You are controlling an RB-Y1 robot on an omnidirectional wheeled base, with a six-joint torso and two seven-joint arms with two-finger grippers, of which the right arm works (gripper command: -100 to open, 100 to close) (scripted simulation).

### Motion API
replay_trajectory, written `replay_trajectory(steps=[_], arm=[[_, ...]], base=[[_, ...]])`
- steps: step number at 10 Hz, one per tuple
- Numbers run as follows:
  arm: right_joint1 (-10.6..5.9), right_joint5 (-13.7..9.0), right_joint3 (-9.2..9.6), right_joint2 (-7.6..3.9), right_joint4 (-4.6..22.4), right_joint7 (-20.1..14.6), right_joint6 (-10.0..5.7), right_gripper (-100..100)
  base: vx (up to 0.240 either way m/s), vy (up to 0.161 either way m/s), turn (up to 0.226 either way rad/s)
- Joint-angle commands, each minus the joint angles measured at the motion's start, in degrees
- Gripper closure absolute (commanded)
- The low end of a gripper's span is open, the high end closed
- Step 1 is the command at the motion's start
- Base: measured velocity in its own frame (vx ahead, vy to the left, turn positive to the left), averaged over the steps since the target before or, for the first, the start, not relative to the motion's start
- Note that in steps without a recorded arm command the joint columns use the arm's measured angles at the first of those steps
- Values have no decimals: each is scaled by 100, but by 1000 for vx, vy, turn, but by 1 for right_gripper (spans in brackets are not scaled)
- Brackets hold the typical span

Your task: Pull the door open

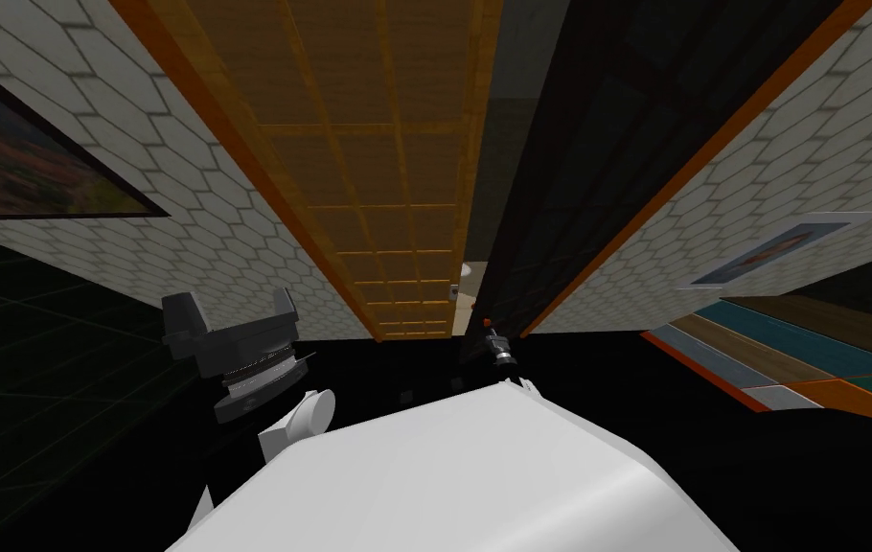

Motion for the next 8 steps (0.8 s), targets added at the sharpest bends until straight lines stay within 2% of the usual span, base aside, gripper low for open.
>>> replay_trajectory(steps=[1, 2, 5, 8], arm=[[-58, 103, 119, -89, 21, -21, -143, -100], [-67, 141, 165, -110, 6, -33, -183, -100], [-137, 451, 534, -249, -113, -130, -502, -100], [-180, 642, 761, -313, -187, -190, -699, -100]], base=[[-216, -133, 130], [-178, -78, 97], [-233, -118, 166], [-231, -110, 112]])
